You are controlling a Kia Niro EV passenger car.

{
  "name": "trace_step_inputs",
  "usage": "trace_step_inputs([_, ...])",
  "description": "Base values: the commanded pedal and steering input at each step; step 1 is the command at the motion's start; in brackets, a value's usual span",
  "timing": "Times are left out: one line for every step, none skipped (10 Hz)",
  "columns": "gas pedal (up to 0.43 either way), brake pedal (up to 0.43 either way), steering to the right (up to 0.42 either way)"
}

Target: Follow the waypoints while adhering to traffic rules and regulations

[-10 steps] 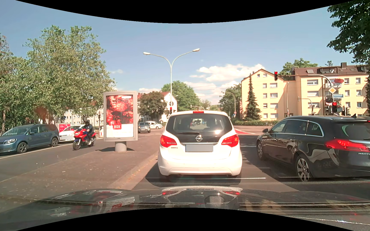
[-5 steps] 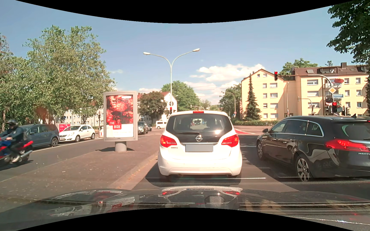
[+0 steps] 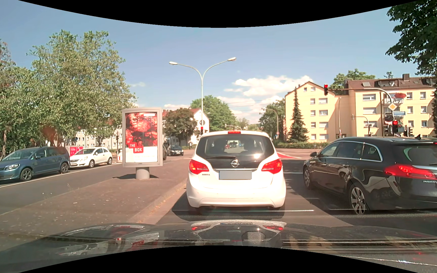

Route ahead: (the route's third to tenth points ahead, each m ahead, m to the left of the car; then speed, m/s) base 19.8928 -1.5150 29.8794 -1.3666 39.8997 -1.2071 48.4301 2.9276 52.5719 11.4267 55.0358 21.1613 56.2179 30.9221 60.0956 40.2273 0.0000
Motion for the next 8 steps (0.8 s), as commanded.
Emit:
trace_step_inputs([0.0,0.25,0.011])
trace_step_inputs([0.0,0.25,0.011])
trace_step_inputs([0.0,0.25,0.011])
trace_step_inputs([0.0,0.25,0.011])
trace_step_inputs([0.0,0.25,0.011])
trace_step_inputs([0.0,0.25,0.011])
trace_step_inputs([0.0,0.25,0.011])
trace_step_inputs([0.0,0.25,0.01])
